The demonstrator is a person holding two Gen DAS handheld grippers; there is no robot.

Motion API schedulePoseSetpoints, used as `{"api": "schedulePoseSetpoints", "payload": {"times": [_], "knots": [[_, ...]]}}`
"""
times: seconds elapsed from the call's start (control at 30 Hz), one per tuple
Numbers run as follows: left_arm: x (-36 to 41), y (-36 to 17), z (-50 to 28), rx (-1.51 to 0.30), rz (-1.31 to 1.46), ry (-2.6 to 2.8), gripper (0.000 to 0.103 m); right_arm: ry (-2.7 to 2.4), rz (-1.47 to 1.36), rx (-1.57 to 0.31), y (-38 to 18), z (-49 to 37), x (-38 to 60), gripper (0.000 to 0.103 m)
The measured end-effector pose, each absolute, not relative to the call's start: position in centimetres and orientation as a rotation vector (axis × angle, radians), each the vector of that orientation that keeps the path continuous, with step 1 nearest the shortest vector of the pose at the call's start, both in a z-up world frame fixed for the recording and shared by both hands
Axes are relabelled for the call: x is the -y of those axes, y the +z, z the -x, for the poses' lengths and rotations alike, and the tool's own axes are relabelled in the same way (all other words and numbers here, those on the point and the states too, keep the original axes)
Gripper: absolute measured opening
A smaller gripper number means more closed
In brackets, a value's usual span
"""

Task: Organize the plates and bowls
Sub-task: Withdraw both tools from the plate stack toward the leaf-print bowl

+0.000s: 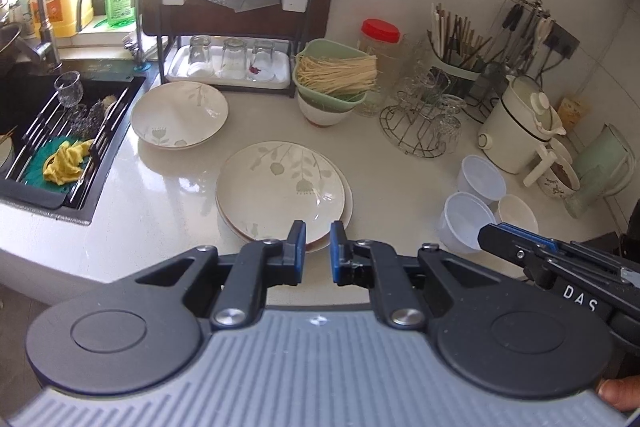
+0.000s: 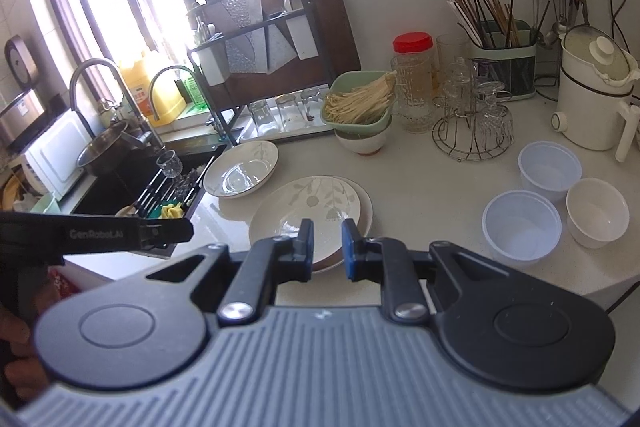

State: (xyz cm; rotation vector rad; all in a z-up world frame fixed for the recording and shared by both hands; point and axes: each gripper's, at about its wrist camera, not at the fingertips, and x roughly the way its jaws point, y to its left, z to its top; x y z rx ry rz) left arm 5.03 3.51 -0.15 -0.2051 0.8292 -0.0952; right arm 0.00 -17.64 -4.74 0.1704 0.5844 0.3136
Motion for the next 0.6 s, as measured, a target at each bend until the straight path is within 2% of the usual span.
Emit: {"api": "schedulePoseSetpoints", "payload": {"times": [0.6], "knots": [[-0.1,-0.6,-1.5,-0.827,0.234,0.126,0.013,0.558,-0.119,-0.601,-5.4,-1.1,20.2,0.019]]}}
